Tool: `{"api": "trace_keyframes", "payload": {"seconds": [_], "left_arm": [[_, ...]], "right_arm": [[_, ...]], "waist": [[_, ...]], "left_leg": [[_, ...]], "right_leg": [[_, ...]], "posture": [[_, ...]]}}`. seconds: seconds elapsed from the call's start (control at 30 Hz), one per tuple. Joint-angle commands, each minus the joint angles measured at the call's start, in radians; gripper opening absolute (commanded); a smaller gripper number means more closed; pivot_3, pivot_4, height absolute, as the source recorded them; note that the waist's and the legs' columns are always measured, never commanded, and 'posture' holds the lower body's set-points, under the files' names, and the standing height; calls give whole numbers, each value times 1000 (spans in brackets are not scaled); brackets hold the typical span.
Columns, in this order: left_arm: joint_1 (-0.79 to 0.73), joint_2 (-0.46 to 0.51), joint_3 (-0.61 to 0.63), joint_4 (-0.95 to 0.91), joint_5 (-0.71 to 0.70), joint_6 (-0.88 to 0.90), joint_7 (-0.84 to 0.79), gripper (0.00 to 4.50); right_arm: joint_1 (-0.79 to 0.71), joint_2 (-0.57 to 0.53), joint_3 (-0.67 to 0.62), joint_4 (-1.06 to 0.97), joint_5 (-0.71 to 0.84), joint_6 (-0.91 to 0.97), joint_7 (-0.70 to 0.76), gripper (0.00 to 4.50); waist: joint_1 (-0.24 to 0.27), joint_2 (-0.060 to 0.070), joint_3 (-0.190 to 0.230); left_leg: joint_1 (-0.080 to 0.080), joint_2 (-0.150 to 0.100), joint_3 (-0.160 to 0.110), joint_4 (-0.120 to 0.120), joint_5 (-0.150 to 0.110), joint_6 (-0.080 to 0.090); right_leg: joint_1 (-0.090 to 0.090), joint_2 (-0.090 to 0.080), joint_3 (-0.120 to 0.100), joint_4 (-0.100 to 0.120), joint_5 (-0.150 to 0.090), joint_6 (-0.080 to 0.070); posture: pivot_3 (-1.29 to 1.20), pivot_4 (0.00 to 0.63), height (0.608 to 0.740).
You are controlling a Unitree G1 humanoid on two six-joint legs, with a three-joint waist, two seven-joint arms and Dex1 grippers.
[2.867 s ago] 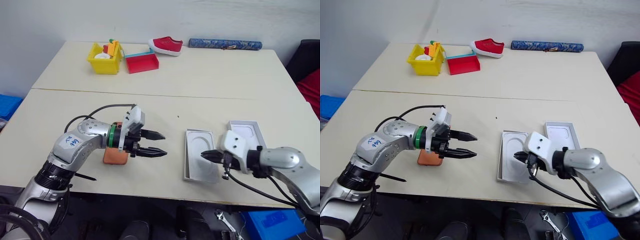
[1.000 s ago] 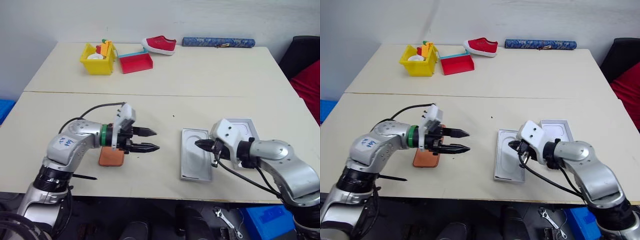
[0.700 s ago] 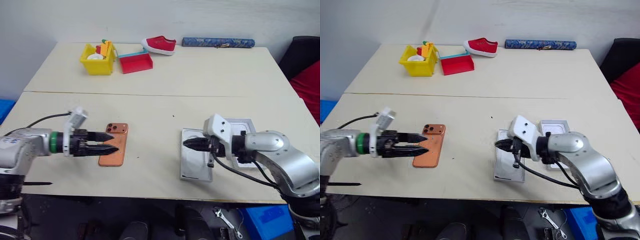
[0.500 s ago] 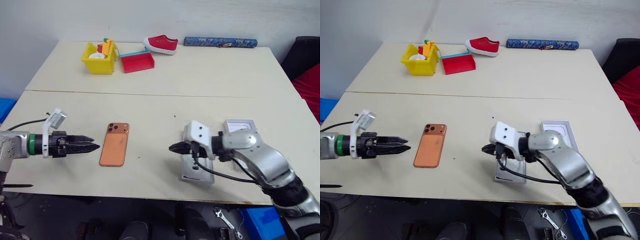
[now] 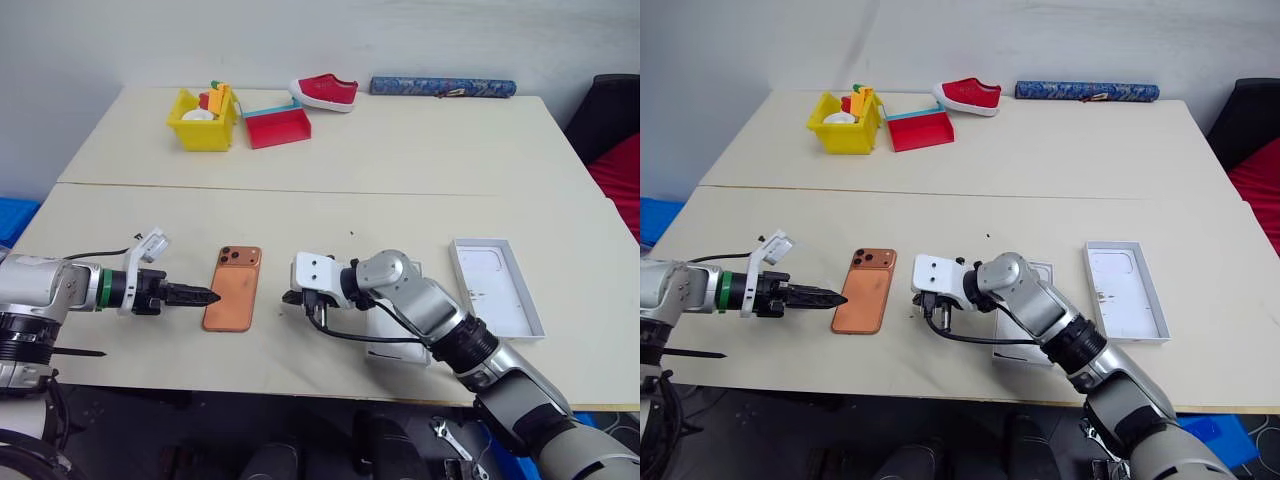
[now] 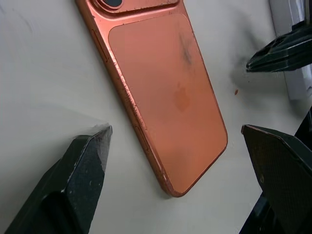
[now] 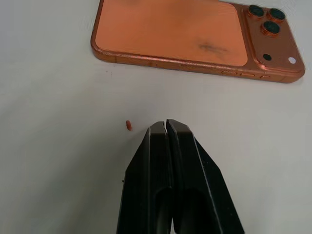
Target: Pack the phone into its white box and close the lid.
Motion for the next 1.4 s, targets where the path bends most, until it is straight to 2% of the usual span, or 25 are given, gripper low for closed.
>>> {"api": "trace_keyframes", "payload": {"seconds": [0.03,0.23,0.37,0.57,0.73,1.13,1.23,1.4], "left_arm": [[20,-60,-104,27,46,52,44,4488],[-1,-120,-174,-46,46,141,63,4488],[-13,-167,-156,-71,17,207,80,4488],[-17,-252,-71,-110,-45,320,106,4488],[-33,-336,70,-50,-69,387,155,4488],[-51,-306,99,-1,-138,391,217,4488],[-61,-285,105,8,-157,391,217,3927],[-78,-254,121,33,-190,391,208,2359]], "right_arm": [[-16,27,16,17,-31,-33,18,0],[-18,59,20,72,-70,-59,22,0],[-18,82,5,89,-77,-60,16,0],[-28,112,-26,109,-76,-54,11,0],[-25,111,-42,112,-81,-53,15,0],[-13,112,-52,111,-91,-58,15,0],[-4,104,-53,109,-96,-64,16,0],[14,86,-66,73,-81,-72,26,0]], "waist": [[0,3,-2],[-1,14,-14],[0,18,-20],[-1,17,-22],[0,17,-22],[-16,13,-22],[-22,13,-21],[-30,7,-18]], "left_leg": [[1,0,0,0,0,0],[3,-2,0,0,0,1],[3,-3,-1,0,1,1],[3,-5,-4,-1,1,1],[3,-6,-7,0,2,2],[2,-11,-11,-3,3,4],[2,-11,-11,-3,3,4],[1,-10,-11,-5,3,4]], "right_leg": [[0,0,1,1,0,0],[0,-2,7,5,0,0],[0,-2,10,5,0,0],[0,-3,10,7,0,0],[1,-4,10,7,0,0],[-1,-11,6,8,0,0],[-1,-12,4,8,0,0],[-3,-13,3,8,0,0]], "posture": [[0,150,740],[0,150,740],[0,150,740],[0,150,740],[0,150,740],[0,150,740],[0,150,740],[0,150,740]]}}
